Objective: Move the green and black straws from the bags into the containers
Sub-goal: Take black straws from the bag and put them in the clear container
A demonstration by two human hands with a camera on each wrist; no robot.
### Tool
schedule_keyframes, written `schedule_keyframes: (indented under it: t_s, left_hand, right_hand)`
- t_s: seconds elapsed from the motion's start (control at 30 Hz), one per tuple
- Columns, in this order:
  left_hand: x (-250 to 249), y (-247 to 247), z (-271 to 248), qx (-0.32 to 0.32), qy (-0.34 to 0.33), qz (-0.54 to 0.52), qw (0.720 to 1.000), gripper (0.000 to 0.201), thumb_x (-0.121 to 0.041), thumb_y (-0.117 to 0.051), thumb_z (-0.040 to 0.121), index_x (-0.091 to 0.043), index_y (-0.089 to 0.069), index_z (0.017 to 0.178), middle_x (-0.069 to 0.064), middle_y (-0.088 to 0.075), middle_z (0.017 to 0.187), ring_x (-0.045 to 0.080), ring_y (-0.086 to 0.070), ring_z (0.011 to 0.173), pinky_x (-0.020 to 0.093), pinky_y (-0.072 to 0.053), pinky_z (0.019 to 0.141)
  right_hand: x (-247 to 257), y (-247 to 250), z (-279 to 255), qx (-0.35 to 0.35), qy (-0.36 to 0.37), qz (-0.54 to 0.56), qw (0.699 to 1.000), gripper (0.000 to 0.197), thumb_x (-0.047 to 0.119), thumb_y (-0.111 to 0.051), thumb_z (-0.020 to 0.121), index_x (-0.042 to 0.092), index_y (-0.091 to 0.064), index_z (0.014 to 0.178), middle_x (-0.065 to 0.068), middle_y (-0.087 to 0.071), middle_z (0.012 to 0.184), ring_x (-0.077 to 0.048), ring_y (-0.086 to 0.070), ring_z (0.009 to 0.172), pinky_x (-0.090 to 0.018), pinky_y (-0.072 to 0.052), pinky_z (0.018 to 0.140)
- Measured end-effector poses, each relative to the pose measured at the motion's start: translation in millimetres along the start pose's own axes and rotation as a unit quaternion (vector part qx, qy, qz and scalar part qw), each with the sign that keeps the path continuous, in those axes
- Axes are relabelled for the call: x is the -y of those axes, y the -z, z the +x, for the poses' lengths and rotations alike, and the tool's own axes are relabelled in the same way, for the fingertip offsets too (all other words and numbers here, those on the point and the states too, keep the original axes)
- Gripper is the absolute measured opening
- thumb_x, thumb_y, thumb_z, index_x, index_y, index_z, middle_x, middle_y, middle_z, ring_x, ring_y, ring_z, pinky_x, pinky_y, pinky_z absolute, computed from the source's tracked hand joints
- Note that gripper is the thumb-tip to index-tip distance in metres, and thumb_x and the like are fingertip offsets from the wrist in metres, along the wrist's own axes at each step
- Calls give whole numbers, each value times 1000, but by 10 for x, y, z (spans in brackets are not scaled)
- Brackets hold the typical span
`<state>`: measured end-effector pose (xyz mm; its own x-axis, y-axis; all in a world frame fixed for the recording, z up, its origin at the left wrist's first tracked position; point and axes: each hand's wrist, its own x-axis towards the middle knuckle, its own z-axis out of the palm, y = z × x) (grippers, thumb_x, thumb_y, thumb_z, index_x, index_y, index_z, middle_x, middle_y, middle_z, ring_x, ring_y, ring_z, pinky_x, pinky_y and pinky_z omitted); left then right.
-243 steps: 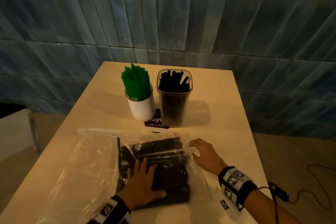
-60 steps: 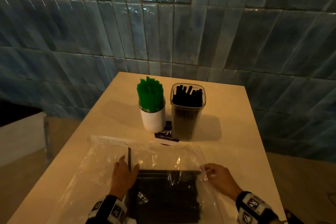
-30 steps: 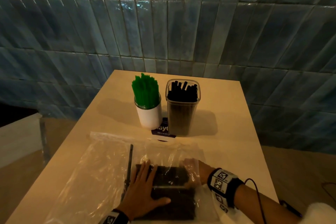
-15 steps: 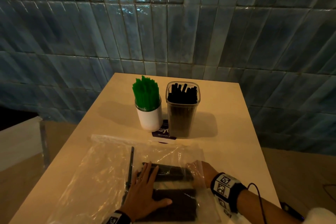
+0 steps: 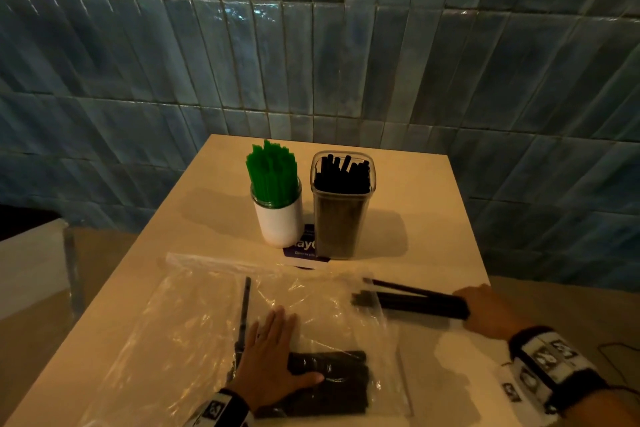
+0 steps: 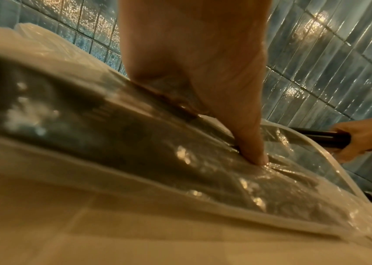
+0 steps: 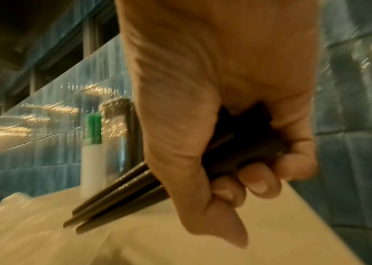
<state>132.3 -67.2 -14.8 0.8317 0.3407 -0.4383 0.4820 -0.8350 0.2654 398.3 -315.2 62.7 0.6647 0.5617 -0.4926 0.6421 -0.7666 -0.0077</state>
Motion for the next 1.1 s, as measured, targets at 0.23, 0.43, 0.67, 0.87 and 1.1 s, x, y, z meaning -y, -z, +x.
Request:
schedule_keyframes:
  t_s: [0.23,0.43,0.67,0.87,1.1]
  left_hand:
    - [-176,247,9,-51,-12,-91,994,130,-94,-41,48,-34,37,134,-3,40,144,20,29,138,44,13,112]
    - [-636,613,124,-273,-167,27,947,100,-75,-50,65,-24,-20,146,14,-25,150,32,-17,140,51,-12,115]
    - [-622,792,154,-222,-98,-125,962,22,-44,-56,88,-28,-55,103,-16,-58,86,-4,-51,74,7,-36,72]
    - [-613,744,172,-170,-115,-336,919,11,-39,-67,81,-36,-58,86,-10,-65,78,-4,-61,75,14,-47,70]
    - [-885,684,186,-140,-168,-399,890,23,-32,-69,81,-28,-64,103,-12,-69,99,2,-64,92,29,-52,89]
  right_hand:
    - [-107,477,-309,-66,-44,-58,995,32,26,-51,89,32,-53,120,2,-60,109,-15,-60,97,-25,-49,79]
    - [779,491,-405,-65,115,-103,986,27,20,-47,88,29,-55,112,0,-60,111,-21,-58,102,-28,-41,76]
    - [1204,901,-541,-186,249,122,943,65,63,-67,69,37,-45,124,13,-47,124,-7,-43,114,-24,-38,94]
    - [1334,810,-564,-329,237,450,796,45,68,-45,74,54,-38,115,31,-38,127,12,-39,117,-13,-35,93]
    - [1576,449,-413,-365,258,529,721,41,49,-57,83,37,-48,122,19,-56,124,5,-58,107,-11,-45,90]
